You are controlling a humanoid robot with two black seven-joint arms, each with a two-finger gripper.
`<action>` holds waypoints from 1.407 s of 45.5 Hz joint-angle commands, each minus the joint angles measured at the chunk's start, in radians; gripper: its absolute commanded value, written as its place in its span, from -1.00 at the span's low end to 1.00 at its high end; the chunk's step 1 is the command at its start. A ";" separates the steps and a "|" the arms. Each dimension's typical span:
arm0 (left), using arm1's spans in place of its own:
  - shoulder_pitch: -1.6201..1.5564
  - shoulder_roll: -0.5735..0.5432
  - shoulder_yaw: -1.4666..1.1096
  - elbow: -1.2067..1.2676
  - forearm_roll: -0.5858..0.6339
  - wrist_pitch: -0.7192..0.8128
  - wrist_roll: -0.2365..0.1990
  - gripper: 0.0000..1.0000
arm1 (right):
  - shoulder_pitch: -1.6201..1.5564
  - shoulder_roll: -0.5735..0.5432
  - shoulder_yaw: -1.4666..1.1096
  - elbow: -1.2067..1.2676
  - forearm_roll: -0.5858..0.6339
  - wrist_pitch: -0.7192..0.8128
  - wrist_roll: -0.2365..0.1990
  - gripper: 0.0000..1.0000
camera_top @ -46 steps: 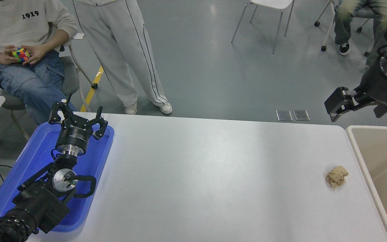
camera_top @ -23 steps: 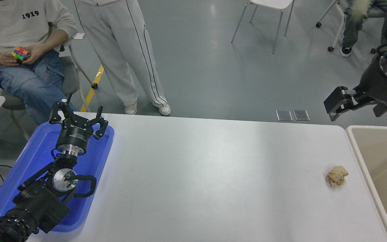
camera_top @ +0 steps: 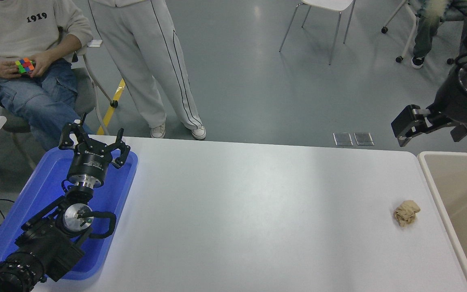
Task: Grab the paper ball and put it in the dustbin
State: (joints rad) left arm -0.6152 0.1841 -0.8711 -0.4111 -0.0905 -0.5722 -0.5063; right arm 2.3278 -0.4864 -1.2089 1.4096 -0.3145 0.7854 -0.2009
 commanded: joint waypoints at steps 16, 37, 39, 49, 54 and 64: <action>0.000 0.000 0.000 0.002 0.000 0.000 0.000 1.00 | -0.059 -0.012 -0.092 -0.001 0.017 0.000 0.000 1.00; 0.000 0.000 0.000 0.002 0.000 0.000 0.000 1.00 | -0.284 -0.090 -0.023 -0.127 0.002 -0.015 0.000 1.00; 0.000 0.000 0.000 0.002 0.000 0.002 0.000 1.00 | -0.317 -0.093 -0.017 -0.132 -0.001 -0.064 0.000 1.00; 0.000 -0.002 0.000 0.002 0.000 0.002 0.000 1.00 | -0.473 -0.089 0.006 -0.149 -0.005 -0.353 0.000 1.00; 0.000 0.000 0.000 0.002 0.000 0.002 0.000 1.00 | -0.553 -0.090 0.032 -0.178 -0.005 -0.449 0.000 1.00; 0.000 0.000 0.000 0.002 0.000 0.002 0.000 1.00 | -0.763 -0.090 0.141 -0.342 0.000 -0.462 0.000 1.00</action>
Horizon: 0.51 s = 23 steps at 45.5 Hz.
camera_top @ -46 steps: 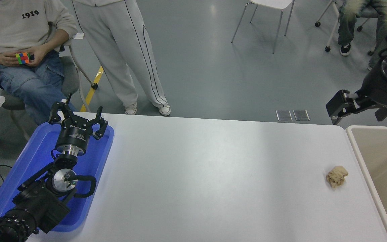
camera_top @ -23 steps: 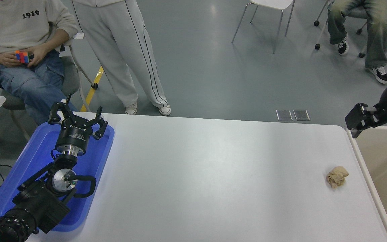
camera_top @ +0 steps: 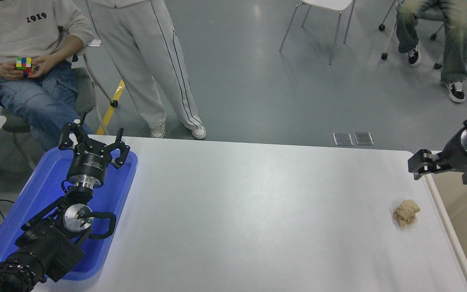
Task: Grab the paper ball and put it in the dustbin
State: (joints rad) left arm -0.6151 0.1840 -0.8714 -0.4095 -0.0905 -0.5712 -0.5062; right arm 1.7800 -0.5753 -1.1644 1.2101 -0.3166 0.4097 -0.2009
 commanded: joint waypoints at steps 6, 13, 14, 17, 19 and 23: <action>0.000 0.000 0.000 0.000 0.000 -0.001 -0.002 1.00 | -0.316 -0.003 0.158 -0.231 0.010 -0.089 0.000 1.00; 0.000 0.000 0.000 0.000 0.000 0.001 -0.002 1.00 | -0.378 -0.002 0.164 -0.297 0.010 -0.110 0.000 1.00; 0.000 0.000 0.000 0.000 0.000 0.001 -0.002 1.00 | -0.384 -0.002 0.167 -0.304 0.011 -0.115 0.000 1.00; 0.000 0.000 0.000 0.000 0.000 0.000 -0.002 1.00 | -0.412 -0.002 0.190 -0.325 0.010 -0.133 0.000 1.00; 0.000 -0.001 0.000 0.000 0.000 0.001 -0.002 1.00 | -0.444 -0.003 0.216 -0.343 0.010 -0.152 0.000 1.00; 0.000 -0.001 0.000 0.000 0.000 0.001 -0.002 1.00 | -0.522 0.006 0.271 -0.397 0.010 -0.184 0.000 1.00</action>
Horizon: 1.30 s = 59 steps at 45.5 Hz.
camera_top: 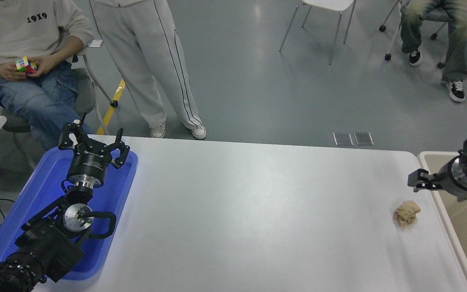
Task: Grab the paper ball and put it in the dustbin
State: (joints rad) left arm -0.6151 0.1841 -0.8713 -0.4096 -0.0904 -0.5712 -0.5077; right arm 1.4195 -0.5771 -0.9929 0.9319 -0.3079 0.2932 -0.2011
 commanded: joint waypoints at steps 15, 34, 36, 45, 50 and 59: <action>0.000 0.000 0.000 0.000 0.000 -0.001 0.000 1.00 | -0.286 0.105 0.174 -0.255 0.006 -0.114 0.000 1.00; 0.000 0.000 0.000 0.000 -0.002 -0.001 0.000 1.00 | -0.361 0.120 0.218 -0.278 0.006 -0.232 0.000 1.00; 0.000 0.000 0.000 0.000 0.000 0.001 0.000 1.00 | -0.363 0.129 0.218 -0.283 0.006 -0.243 0.000 1.00; 0.000 0.000 0.000 0.000 0.000 0.001 0.000 1.00 | -0.390 0.171 0.257 -0.294 0.007 -0.281 0.000 1.00; 0.000 0.000 0.000 0.000 0.000 -0.001 0.000 1.00 | -0.410 0.192 0.280 -0.312 0.006 -0.289 0.000 1.00; 0.000 -0.002 0.000 0.000 0.000 -0.001 0.000 1.00 | -0.439 0.214 0.278 -0.349 0.004 -0.292 -0.004 0.96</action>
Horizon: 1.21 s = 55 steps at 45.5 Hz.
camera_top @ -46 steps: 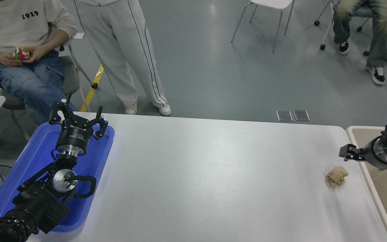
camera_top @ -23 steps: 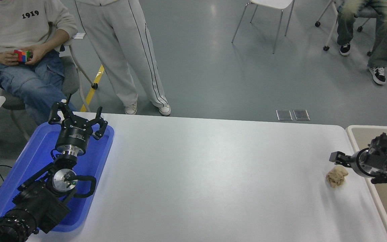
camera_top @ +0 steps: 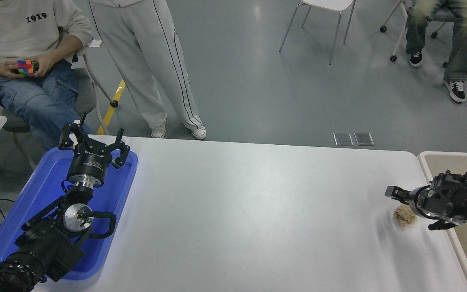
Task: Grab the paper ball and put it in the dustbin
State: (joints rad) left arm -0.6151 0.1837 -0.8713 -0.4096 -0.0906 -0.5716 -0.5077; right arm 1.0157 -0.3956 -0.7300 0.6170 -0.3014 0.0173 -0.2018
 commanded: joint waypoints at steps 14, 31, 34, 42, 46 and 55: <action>0.000 0.000 0.000 0.000 0.000 0.001 0.000 1.00 | -0.043 0.032 0.009 -0.037 -0.001 -0.054 -0.010 0.48; 0.000 0.000 0.000 0.000 0.000 0.001 0.000 1.00 | -0.046 0.030 -0.017 -0.037 0.001 -0.053 -0.011 -0.06; 0.000 -0.001 0.000 0.000 0.000 -0.001 0.000 1.00 | -0.052 0.032 -0.017 -0.036 0.002 -0.050 -0.011 -0.23; 0.000 0.000 0.000 0.000 0.000 -0.001 0.000 1.00 | -0.057 0.030 -0.012 -0.022 0.027 -0.039 -0.011 -0.93; 0.000 0.000 0.000 0.000 0.000 -0.001 0.000 1.00 | -0.058 0.029 -0.012 0.000 0.070 -0.034 -0.011 -1.00; 0.000 0.000 0.000 0.000 0.000 0.001 0.000 1.00 | -0.016 0.017 -0.009 0.084 0.123 -0.036 -0.011 -1.00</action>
State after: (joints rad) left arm -0.6151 0.1835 -0.8713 -0.4096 -0.0906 -0.5711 -0.5079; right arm 0.9664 -0.3695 -0.7423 0.6314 -0.2341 -0.0218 -0.2132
